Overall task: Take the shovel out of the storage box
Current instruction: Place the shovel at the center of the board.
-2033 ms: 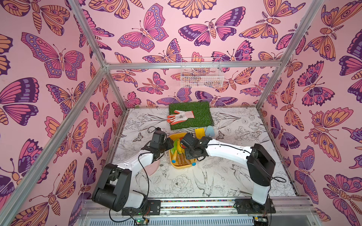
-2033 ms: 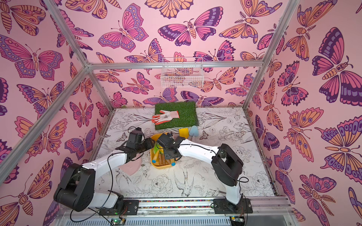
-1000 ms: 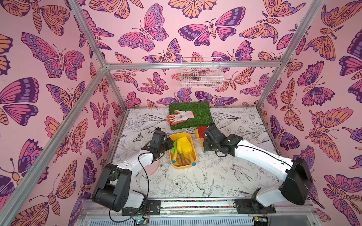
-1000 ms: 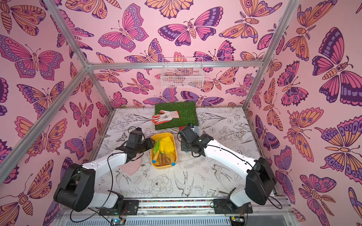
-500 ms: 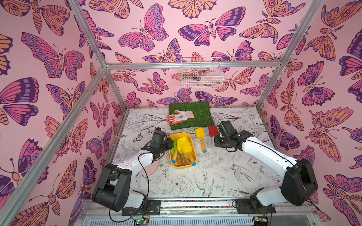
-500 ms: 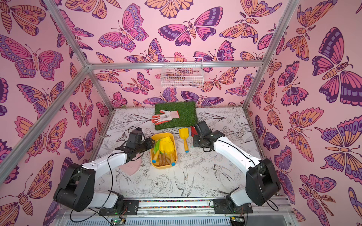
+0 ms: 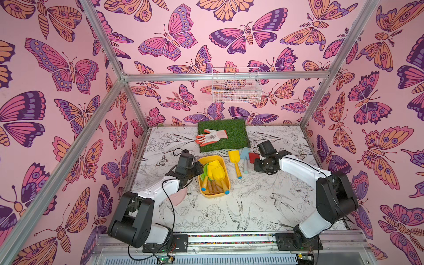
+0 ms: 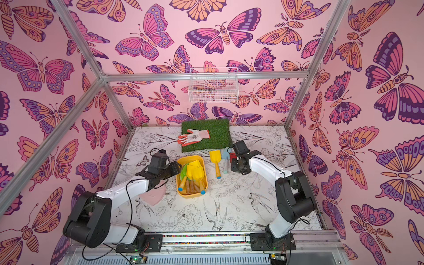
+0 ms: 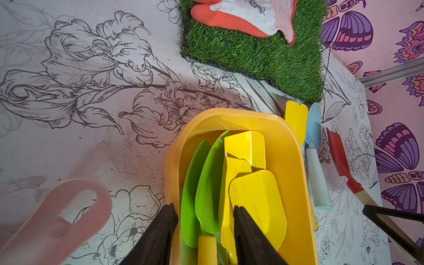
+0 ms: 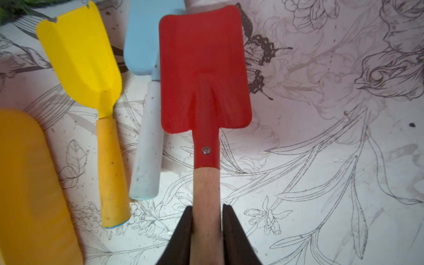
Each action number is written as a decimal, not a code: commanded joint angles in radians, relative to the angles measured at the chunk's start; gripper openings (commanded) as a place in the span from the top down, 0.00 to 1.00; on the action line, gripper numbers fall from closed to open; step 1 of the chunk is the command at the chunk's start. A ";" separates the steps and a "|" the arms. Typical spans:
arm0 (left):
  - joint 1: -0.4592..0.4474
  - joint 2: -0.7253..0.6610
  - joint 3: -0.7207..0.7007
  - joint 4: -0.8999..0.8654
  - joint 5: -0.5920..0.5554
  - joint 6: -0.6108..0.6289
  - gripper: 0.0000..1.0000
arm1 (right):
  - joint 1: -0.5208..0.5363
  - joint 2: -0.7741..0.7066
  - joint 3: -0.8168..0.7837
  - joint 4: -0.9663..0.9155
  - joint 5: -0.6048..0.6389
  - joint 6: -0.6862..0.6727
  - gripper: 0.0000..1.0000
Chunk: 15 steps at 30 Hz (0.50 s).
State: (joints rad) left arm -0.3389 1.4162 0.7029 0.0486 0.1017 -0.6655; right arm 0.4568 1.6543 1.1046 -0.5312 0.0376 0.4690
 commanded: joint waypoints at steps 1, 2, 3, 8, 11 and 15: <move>-0.003 0.023 -0.005 -0.032 0.021 0.009 0.52 | -0.022 0.030 0.025 0.023 0.032 -0.034 0.88; -0.003 0.024 -0.005 -0.032 0.020 0.008 0.52 | -0.028 0.040 0.032 0.024 0.038 -0.038 0.88; -0.003 0.025 -0.005 -0.032 0.019 0.010 0.52 | -0.033 0.050 0.039 0.026 0.041 -0.043 0.89; -0.003 0.030 -0.003 -0.032 0.018 0.011 0.52 | -0.062 0.098 0.075 0.033 0.039 -0.068 0.89; -0.003 0.033 -0.003 -0.033 0.016 0.012 0.52 | -0.077 0.127 0.099 0.034 0.037 -0.079 0.89; -0.003 0.036 -0.002 -0.032 0.015 0.013 0.52 | -0.087 0.156 0.122 0.057 0.027 -0.099 0.88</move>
State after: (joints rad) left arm -0.3389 1.4208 0.7029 0.0521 0.1013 -0.6651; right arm 0.3786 1.7893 1.1889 -0.4953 0.0586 0.3988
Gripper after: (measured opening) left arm 0.475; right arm 0.251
